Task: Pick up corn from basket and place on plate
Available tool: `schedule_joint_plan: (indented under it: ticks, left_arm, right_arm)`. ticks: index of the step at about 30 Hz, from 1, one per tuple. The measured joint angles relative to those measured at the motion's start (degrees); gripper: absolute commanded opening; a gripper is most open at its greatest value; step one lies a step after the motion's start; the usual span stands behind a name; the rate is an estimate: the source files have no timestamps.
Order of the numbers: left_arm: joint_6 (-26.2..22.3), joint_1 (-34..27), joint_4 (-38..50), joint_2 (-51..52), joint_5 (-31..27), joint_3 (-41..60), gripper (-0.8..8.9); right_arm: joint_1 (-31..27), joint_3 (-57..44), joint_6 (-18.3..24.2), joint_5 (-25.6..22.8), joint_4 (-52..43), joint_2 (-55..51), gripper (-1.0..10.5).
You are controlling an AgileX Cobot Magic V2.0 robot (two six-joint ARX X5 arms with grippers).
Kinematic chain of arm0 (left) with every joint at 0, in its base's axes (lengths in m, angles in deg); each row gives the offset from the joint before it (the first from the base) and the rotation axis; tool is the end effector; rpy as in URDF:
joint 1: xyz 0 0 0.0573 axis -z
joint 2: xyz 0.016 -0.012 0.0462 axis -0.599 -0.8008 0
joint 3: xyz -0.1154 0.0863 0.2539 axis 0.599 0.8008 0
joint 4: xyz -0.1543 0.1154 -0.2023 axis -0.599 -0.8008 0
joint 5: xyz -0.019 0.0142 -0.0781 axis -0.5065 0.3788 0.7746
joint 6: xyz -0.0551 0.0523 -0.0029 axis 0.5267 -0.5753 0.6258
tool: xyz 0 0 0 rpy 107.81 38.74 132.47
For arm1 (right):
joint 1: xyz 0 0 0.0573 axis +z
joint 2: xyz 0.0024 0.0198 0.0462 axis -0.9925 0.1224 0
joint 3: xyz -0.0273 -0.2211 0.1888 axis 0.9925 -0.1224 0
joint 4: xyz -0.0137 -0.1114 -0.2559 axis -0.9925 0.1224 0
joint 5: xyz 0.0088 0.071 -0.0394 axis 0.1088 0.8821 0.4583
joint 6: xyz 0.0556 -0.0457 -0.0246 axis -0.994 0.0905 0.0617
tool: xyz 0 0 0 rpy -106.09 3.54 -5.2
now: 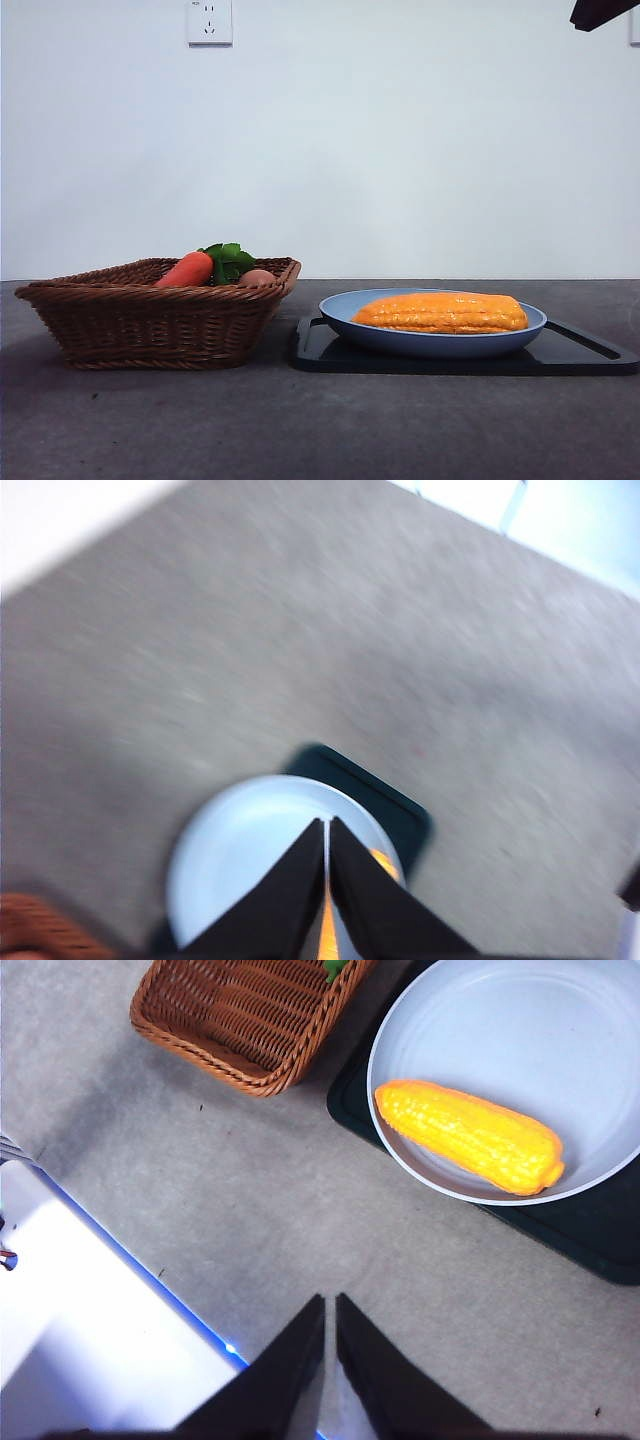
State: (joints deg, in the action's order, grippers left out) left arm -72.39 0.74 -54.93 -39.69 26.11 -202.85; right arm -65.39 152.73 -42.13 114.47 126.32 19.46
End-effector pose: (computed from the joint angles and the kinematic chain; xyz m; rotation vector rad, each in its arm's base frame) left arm 0.3220 -0.2709 0.4611 0.2102 0.5239 -0.9733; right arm 0.1860 0.0893 0.3490 0.0750 0.9852 0.7487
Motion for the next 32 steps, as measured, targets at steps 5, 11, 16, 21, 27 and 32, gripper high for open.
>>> schedule_joint_plan:
  ticks: [5, 11, 16, 21, 27, 32]
  left_arm:
    - [-0.8, -6.6, 0.4, 7.7, -0.1, 0.0, 0.08]
    - [-1.0, -16.0, 2.4, 18.4, 0.0, 3.6, 0.08]
    - [-1.0, -25.8, 7.0, 29.2, 0.0, 17.1, 0.08]
    - [-1.0, -34.1, 14.6, 42.7, -0.2, 34.2, 0.08]
    - [-1.0, -40.8, 29.6, 59.2, -0.1, 56.2, 0.08]
    - [0.3, -43.3, 37.5, 69.9, -0.1, 72.9, 0.08]
  right_arm:
    - [0.0, 0.0, 0.0, 0.0, 0.0, 0.0, 0.0]
    - [0.0, 0.0, 0.0, 0.0, 0.0, 0.0, 0.0]
    - [0.0, 0.0, 0.0, 0.0, 0.0, 0.0, 0.0]
    - [0.0, 0.0, 0.0, 0.0, 0.0, 0.0, 0.0]
    - [0.0, 0.0, 0.0, 0.0, 0.0, 0.0, 0.0]
    - [0.0, 0.0, 0.0, 0.0, 0.0, 0.0, 0.0]
